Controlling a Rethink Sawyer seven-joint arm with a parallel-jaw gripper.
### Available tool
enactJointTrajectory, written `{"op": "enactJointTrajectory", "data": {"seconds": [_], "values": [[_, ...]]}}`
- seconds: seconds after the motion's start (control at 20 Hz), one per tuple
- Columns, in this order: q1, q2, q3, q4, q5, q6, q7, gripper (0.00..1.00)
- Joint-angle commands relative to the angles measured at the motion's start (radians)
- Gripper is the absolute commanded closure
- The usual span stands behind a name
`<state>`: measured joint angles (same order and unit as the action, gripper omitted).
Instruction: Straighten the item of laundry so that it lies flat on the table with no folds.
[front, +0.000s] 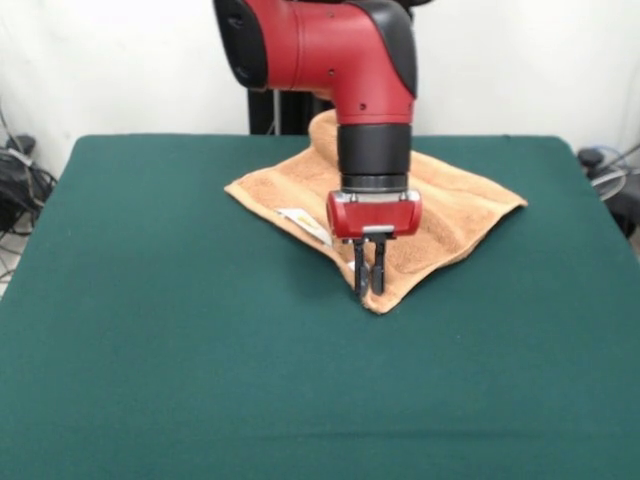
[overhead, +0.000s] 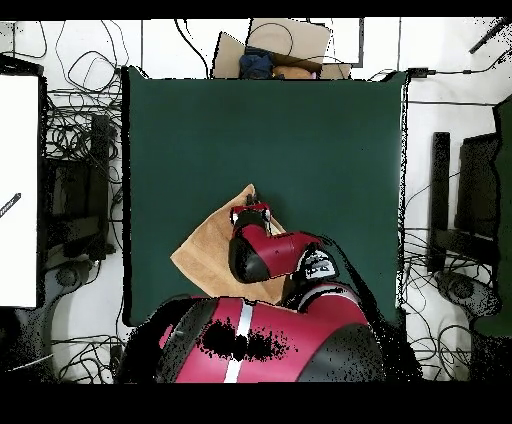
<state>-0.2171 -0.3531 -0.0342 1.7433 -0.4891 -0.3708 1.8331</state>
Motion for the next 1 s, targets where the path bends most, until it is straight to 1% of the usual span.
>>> {"op": "enactJointTrajectory", "data": {"seconds": [0.05,0.15,0.3,0.45,0.6,0.65,0.75,0.85,1.0], "values": [[0.005,0.009,0.123,-0.139,0.003,0.169,0.064,1.00],[-0.008,0.015,0.139,-0.152,-0.008,0.177,0.063,1.00],[-0.012,0.016,0.138,-0.154,-0.015,0.164,0.068,1.00],[-0.003,0.020,0.106,-0.148,-0.006,0.121,0.085,1.00],[-0.003,0.026,0.102,-0.157,-0.001,0.114,0.087,1.00],[-0.006,0.069,0.101,-0.196,0.004,0.085,0.088,1.00],[0.002,0.081,0.094,-0.209,0.011,0.067,0.090,1.00],[0.003,0.083,0.097,-0.224,0.010,0.075,0.085,1.00],[-0.010,0.110,0.127,-0.292,-0.005,0.115,0.060,1.00]]}}
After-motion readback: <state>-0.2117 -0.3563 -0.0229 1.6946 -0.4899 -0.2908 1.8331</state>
